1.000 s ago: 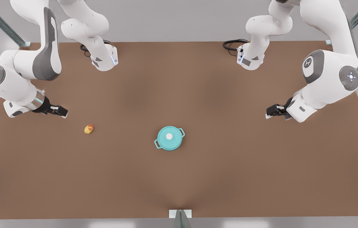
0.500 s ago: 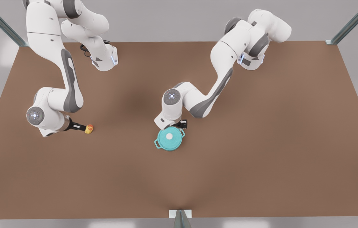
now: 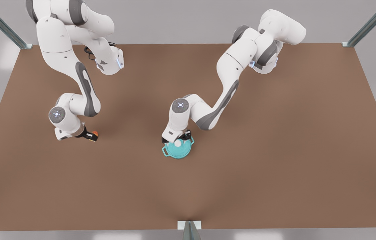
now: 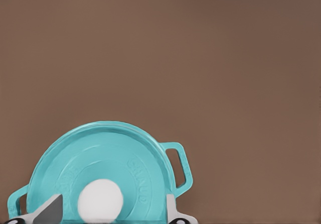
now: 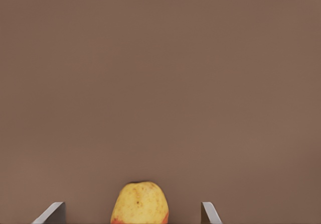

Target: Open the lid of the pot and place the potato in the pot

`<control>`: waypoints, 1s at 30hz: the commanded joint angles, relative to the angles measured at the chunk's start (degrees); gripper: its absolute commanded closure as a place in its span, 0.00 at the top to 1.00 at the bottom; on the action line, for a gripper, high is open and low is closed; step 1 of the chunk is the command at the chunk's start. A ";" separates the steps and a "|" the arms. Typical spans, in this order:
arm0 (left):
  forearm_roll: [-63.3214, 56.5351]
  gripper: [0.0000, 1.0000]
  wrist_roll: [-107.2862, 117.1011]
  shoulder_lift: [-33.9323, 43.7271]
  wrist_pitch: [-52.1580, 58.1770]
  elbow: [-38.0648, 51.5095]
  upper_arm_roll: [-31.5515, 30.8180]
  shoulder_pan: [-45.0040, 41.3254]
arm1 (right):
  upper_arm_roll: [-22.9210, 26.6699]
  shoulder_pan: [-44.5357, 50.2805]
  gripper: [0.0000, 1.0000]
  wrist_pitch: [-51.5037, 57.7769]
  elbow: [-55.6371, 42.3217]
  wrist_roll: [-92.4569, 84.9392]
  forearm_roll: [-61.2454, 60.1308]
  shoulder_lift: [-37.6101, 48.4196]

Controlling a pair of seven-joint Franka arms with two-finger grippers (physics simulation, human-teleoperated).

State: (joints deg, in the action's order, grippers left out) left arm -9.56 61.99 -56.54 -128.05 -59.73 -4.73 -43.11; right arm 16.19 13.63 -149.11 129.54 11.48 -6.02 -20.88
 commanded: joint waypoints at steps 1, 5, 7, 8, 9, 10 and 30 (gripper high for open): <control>-2.21 1.00 12.54 0.03 -1.15 -0.21 -0.01 -0.13 | -0.02 -0.01 1.00 -6.81 0.01 1.88 -0.14 -0.92; -3.53 1.00 12.27 -0.59 -1.15 -0.65 -0.01 -0.13 | -0.63 0.08 1.00 -6.99 -0.17 1.88 -0.22 -1.62; -3.53 1.00 12.27 -1.03 -1.41 -0.65 -0.01 -0.13 | -1.51 0.26 1.00 -7.95 -0.17 1.88 -1.72 -1.97; -4.15 1.00 12.19 -1.38 -1.59 -0.56 -0.01 -0.13 | -2.04 0.26 1.00 -8.39 -0.25 1.88 -1.81 -2.59; -4.15 1.00 11.66 -1.73 -1.59 -0.56 0.08 -0.13 | -2.13 0.26 1.00 -8.66 -0.25 1.88 -1.81 -2.76; -4.15 1.00 11.57 -1.82 -1.67 -0.56 0.08 -0.13 | -2.22 0.26 1.00 -8.74 -0.25 1.97 -1.89 -2.77; 6.04 0.33 -18.04 1.62 11.08 0.49 -2.56 22.97 | -2.39 -0.45 0.98 -12.44 3.88 1.27 -1.81 -3.03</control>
State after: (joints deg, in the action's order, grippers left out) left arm -6.21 63.20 -55.04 -118.05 -59.28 -6.89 -21.81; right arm 13.79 13.19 -160.61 133.34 12.89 -7.75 -23.94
